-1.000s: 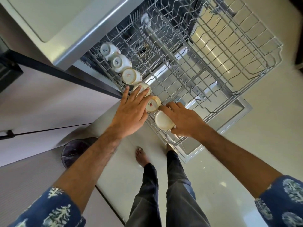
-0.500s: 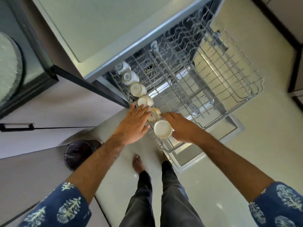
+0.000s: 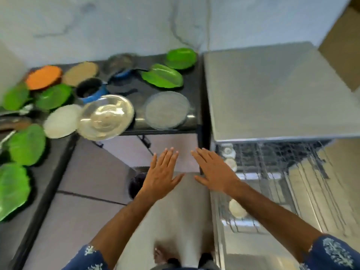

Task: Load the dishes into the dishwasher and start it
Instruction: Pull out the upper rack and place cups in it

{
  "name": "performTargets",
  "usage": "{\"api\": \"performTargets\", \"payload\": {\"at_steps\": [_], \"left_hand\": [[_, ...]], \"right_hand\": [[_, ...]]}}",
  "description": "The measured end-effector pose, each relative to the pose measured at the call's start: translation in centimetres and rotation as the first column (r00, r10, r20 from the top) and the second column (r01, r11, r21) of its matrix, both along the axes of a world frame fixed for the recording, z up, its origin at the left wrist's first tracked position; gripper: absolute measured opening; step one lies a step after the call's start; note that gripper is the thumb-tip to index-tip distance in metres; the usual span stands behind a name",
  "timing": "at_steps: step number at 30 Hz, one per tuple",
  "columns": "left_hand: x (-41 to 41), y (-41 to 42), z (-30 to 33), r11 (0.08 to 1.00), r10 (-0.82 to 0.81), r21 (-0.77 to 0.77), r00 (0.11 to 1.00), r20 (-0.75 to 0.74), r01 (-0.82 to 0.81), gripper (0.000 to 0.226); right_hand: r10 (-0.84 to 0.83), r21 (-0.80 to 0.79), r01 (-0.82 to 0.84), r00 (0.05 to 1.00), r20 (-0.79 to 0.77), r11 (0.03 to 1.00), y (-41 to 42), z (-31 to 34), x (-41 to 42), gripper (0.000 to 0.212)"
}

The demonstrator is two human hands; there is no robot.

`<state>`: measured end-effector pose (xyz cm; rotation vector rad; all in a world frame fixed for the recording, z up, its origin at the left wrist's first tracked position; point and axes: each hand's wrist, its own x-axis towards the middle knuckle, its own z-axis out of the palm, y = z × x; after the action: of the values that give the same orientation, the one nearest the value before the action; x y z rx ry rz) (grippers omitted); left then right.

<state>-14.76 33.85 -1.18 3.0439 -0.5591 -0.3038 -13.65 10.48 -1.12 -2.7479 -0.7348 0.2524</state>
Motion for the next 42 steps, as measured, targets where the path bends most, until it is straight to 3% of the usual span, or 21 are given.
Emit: {"api": "performTargets", "payload": {"at_steps": [6, 13, 18, 24, 29, 42], "left_hand": [[-3.2, 14.3, 5.7, 0.945, 0.326, -0.037, 0.935, 0.139, -0.324, 0.079], [-12.3, 32.3, 9.7, 0.796, 0.591, -0.021, 0.770, 0.243, -0.605, 0.070], [-19.0, 42.1, 11.0, 0.655, 0.735, -0.055, 0.619, 0.278, -0.754, 0.066], [-24.1, 49.9, 11.6, 0.534, 0.819, -0.074, 0.494, 0.291, -0.842, 0.069], [-25.2, 54.1, 11.3, 0.495, 0.845, -0.123, 0.444, 0.297, -0.860, 0.069], [-14.7, 64.3, 13.0, 0.522, 0.835, -0.105, 0.483, 0.262, -0.846, 0.068]], "right_hand": [[0.267, -0.032, -0.265, 0.957, 0.111, 0.964, 14.8, 6.0, 3.9, 0.087], [0.514, -0.028, -0.523, 0.825, 0.233, 0.852, 34.4, 11.3, 2.8, 0.085], [0.605, -0.011, -0.626, 0.749, 0.270, 0.780, 46.9, 14.0, 0.5, 0.080], [0.705, -0.078, -0.720, 0.645, 0.295, 0.690, 58.4, 15.7, -1.1, 0.080], [0.726, -0.108, -0.729, 0.634, 0.267, 0.676, 64.8, 16.1, -0.5, 0.079], [0.701, -0.123, -0.693, 0.679, 0.218, 0.710, 76.0, 14.5, 9.3, 0.074]]}}
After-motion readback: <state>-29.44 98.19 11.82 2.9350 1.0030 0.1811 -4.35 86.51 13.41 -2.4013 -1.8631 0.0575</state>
